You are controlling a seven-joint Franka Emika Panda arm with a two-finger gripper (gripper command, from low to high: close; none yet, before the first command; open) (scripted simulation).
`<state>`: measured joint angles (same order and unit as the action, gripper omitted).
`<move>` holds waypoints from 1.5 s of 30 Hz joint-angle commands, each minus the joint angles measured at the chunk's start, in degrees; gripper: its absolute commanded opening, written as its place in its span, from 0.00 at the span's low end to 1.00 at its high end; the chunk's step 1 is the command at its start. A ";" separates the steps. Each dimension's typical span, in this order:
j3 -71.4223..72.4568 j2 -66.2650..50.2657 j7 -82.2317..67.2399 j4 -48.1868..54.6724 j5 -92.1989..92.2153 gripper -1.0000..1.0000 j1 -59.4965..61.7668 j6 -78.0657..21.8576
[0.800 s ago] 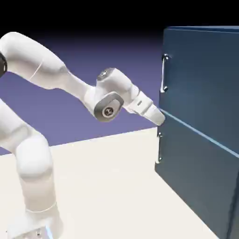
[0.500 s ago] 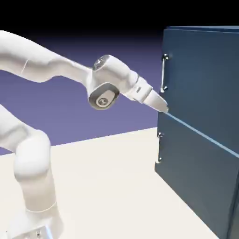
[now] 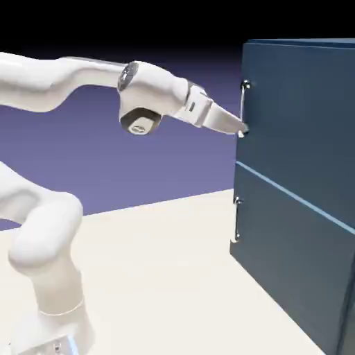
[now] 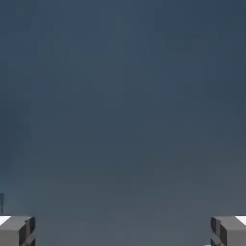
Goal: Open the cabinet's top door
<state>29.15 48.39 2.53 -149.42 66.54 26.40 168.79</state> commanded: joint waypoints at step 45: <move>31.32 17.62 -48.85 10.51 77.29 0.00 31.72 -15.86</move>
<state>60.46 66.01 -46.32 -138.91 143.82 58.11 152.87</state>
